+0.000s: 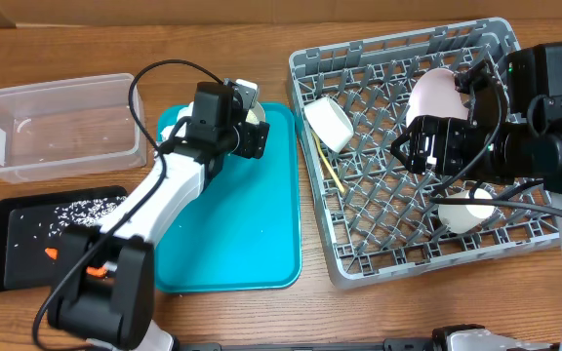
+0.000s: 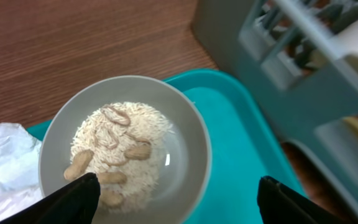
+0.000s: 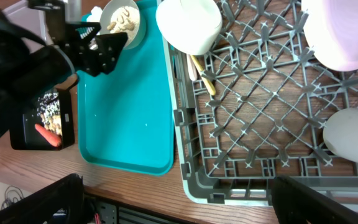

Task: Sort waste into correct bins and load items into the dishwasher rack
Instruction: 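Return the left gripper to the second peanut bowl and grasp its rim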

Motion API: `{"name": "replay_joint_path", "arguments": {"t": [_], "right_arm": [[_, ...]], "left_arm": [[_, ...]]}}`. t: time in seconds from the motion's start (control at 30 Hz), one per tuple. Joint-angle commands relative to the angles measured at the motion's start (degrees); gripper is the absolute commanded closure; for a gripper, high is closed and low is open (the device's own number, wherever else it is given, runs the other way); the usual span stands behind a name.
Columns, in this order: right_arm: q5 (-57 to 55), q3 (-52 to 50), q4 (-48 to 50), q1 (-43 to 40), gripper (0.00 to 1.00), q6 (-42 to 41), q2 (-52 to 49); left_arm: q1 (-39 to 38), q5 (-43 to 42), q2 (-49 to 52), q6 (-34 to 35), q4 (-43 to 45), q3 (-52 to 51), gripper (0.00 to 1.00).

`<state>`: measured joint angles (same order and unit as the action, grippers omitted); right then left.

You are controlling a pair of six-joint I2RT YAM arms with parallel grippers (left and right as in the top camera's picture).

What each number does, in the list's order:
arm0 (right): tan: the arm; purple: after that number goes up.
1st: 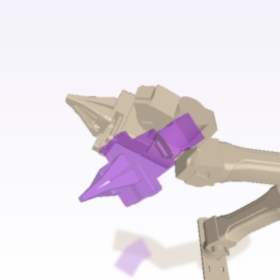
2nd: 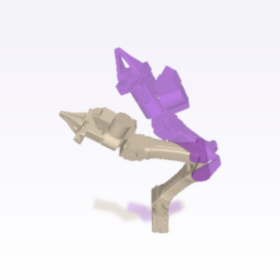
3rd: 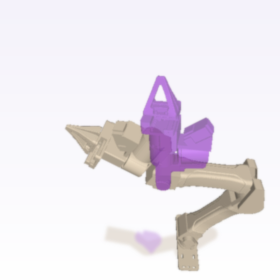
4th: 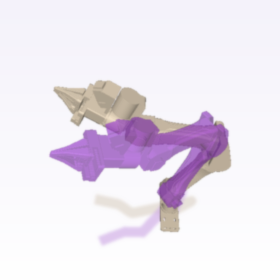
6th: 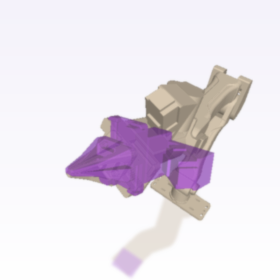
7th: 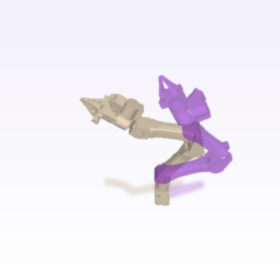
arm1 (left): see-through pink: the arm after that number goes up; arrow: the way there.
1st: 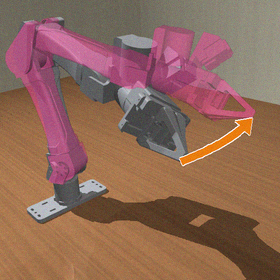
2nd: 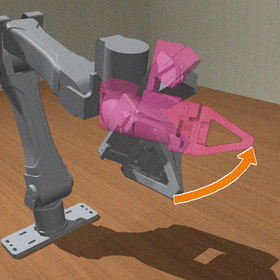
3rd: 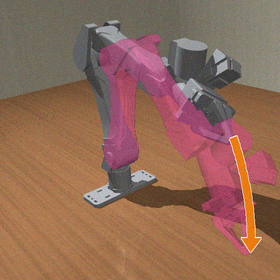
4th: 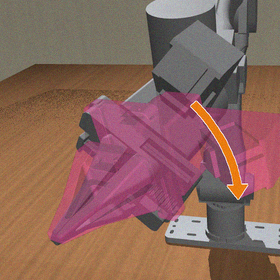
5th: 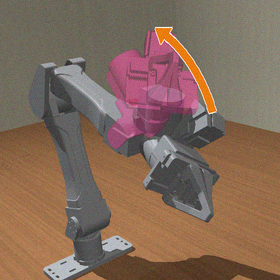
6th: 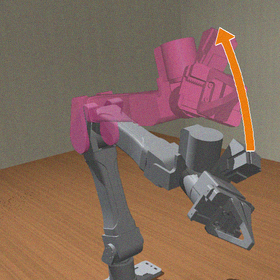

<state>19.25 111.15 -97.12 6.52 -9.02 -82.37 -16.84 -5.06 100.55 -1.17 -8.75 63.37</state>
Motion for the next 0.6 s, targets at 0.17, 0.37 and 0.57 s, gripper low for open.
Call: {"name": "replay_joint_path", "arguments": {"t": [0.17,0.37,0.57], "right_arm": [[0.11,0.22,0.76,0.22,0.00,-0.02,-0.07],[0.11,0.22,0.96,0.22,0.00,-0.02,-0.04],[0.11,0.24,0.94,0.22,0.00,-0.02,-0.04]], "left_arm": [[-0.02,-3.58,8.07,-3.10,4.74,0.24,0.31],[-0.11,-4.20,10.01,-3.10,2.86,0.22,0.70],[-0.11,-4.35,9.99,-3.08,-3.34,0.22,0.96]]}}
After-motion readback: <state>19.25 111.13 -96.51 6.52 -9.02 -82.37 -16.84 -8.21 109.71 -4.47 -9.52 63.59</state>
